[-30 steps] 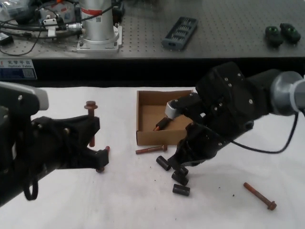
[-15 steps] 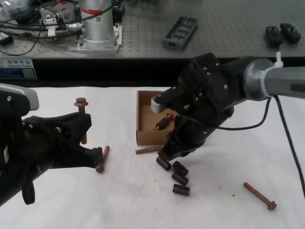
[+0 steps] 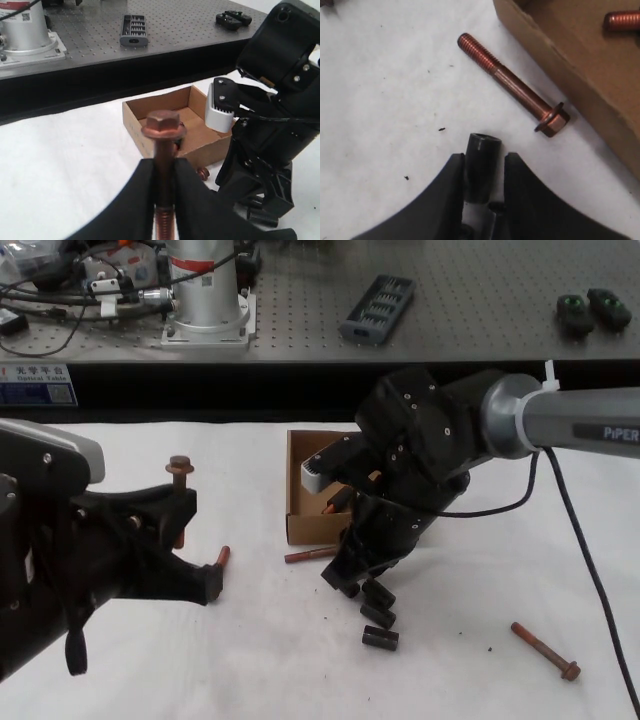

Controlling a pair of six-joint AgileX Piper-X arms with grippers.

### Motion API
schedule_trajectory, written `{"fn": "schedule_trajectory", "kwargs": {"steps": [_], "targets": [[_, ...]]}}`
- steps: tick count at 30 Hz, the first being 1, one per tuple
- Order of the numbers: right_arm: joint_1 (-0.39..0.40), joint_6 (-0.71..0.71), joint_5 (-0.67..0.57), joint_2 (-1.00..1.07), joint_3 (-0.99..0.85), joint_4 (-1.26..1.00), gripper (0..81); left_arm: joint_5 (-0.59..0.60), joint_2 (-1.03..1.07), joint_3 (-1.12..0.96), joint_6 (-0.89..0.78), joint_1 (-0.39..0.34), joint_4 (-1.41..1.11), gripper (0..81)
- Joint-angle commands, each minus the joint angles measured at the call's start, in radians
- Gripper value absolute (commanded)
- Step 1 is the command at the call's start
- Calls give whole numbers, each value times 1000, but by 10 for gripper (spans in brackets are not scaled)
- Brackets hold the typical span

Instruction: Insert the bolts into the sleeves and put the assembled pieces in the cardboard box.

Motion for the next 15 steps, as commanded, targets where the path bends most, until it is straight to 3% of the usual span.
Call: {"fn": "schedule_trajectory", "kwargs": {"steps": [1, 15], "targets": [[0, -13, -3, -2, -17, 5, 215, -3, -1, -5, 14, -1, -44, 76], [34, -35, 19, 60, -40, 64, 215, -3, -1, -5, 14, -1, -44, 76]]}}
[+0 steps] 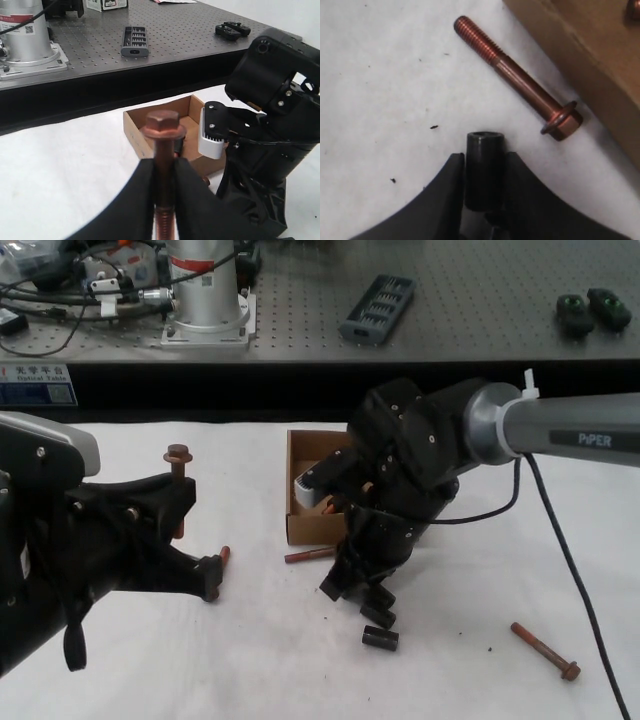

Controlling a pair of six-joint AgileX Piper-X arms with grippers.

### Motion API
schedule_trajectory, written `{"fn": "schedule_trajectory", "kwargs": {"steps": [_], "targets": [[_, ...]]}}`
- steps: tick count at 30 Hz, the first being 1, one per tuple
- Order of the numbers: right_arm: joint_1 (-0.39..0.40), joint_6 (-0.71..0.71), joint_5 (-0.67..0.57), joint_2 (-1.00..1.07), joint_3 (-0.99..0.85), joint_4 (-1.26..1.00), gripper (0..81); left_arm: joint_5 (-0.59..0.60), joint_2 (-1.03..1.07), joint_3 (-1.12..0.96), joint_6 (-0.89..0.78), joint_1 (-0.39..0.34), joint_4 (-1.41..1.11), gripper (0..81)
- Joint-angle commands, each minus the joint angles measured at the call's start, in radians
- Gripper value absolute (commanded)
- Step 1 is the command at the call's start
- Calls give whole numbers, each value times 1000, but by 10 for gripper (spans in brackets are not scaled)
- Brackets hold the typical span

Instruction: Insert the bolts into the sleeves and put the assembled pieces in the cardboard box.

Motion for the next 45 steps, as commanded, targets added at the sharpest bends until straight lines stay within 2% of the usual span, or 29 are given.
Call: {"fn": "schedule_trajectory", "kwargs": {"steps": [1, 6, 12, 17, 23, 28, 31, 33, 35, 38, 41, 45], "targets": [[6, 0, -24, 12, -3, 20, 215, -3, -1, -5, 13, -1, -23, 76], [12, -49, 50, 12, -3, 55, 194, -3, -1, -5, 29, -1, -22, 76], [12, -104, 140, 12, -3, 120, 93, -3, -1, -5, 29, -1, -7, 76], [12, -104, 154, 10, -3, 114, 85, -6, -1, -5, 29, -1, 1, 76], [-14, -104, 31, -87, -3, 101, 85, -68, -1, -5, 9, -1, 17, 76], [-78, -71, -138, -254, 10, 76, 85, -68, 5, -5, -58, -1, -50, 76], [-113, -28, -196, -375, 50, 9, 85, -65, 40, -5, -104, -1, -109, 76], [-129, -10, -238, -453, 88, -3, 85, -22, 90, -5, -152, -1, -158, 76], [-143, 1, -328, -531, 151, -21, 75, 73, 162, -7, -196, -1, -231, 67], [-153, 49, -469, -650, 286, -147, 48, 158, 258, -19, -284, -1, -346, 19], [-152, 121, -480, -738, 451, -326, 29, 166, 326, -45, -394, -1, -474, 6], [-152, 239, -502, -774, 638, -505, 29, 246, 398, -112, -418, -1, -537, 6]]}}
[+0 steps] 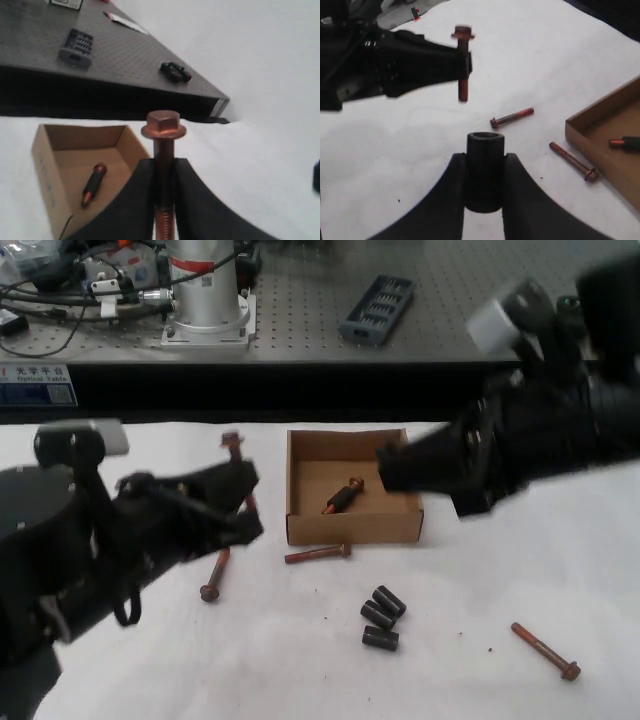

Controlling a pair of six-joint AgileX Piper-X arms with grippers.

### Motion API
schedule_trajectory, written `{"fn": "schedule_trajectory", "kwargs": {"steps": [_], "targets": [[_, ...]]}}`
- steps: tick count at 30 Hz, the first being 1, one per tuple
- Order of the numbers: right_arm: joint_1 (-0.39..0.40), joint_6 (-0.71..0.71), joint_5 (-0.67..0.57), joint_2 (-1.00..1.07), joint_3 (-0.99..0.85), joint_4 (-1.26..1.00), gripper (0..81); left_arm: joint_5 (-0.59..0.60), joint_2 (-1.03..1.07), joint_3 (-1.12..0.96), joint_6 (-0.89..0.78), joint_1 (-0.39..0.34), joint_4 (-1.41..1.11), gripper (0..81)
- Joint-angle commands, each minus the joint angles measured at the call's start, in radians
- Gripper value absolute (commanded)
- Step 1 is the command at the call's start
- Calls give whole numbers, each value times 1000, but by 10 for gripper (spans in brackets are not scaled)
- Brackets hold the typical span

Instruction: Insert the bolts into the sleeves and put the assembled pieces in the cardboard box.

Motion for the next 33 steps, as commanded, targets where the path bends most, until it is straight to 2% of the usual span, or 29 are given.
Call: {"fn": "schedule_trajectory", "kwargs": {"steps": [1, 6, 9, 22, 33], "targets": [[-4, 68, -25, -9, 71, -102, 29, 86, 58, -77, -42, -1, -83, 6], [-4, 189, -24, -9, 228, -363, 29, 166, 134, -129, -127, -1, -99, 6], [-4, 225, -24, -9, 280, -447, 29, 208, 155, -131, -198, -9, -137, 6], [-4, 223, -18, 3, 339, -521, 29, 298, 158, -131, -299, -115, -182, 6], [-4, 234, -52, 3, 339, -538, 29, 307, 158, -131, -345, -123, -148, 6]]}}
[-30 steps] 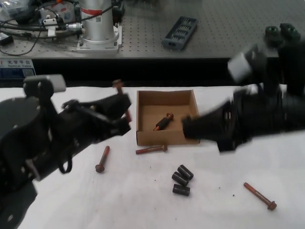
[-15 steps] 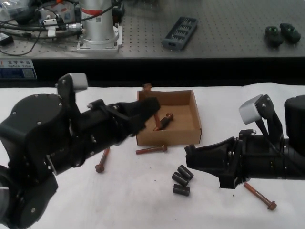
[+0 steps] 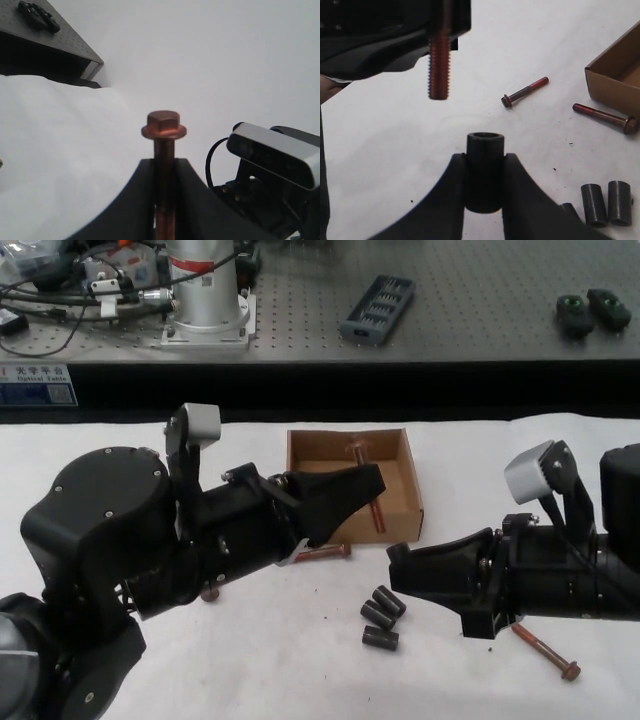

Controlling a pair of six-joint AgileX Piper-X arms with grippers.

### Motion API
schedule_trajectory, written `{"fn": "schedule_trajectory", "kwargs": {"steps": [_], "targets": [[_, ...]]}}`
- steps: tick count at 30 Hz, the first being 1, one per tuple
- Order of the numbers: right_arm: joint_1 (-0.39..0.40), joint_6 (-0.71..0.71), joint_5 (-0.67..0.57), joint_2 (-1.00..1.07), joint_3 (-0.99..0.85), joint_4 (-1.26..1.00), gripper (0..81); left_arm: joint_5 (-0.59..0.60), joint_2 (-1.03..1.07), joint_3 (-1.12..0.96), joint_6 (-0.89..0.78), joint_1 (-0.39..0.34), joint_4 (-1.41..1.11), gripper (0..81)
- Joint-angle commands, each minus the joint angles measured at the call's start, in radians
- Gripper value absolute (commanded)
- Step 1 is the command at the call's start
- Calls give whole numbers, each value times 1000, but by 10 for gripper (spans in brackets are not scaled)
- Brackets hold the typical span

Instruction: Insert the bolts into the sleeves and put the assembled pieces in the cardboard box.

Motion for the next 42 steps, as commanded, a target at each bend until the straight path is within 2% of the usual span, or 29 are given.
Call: {"fn": "schedule_trajectory", "kwargs": {"steps": [1, 10, 29, 42], "targets": [[-4, 13, -49, 3, -1, -18, 29, 9, -2, -10, -16, -4, 8, 6], [-4, 23, -112, 3, -1, -18, 29, 35, -2, -10, -23, -4, 12, 6], [-4, 23, -159, 3, -1, -51, 29, 98, 32, -9, -31, -7, 21, 6], [-6, 23, -154, 3, -1, -89, 29, 99, 32, -9, -29, -17, 21, 6]]}}
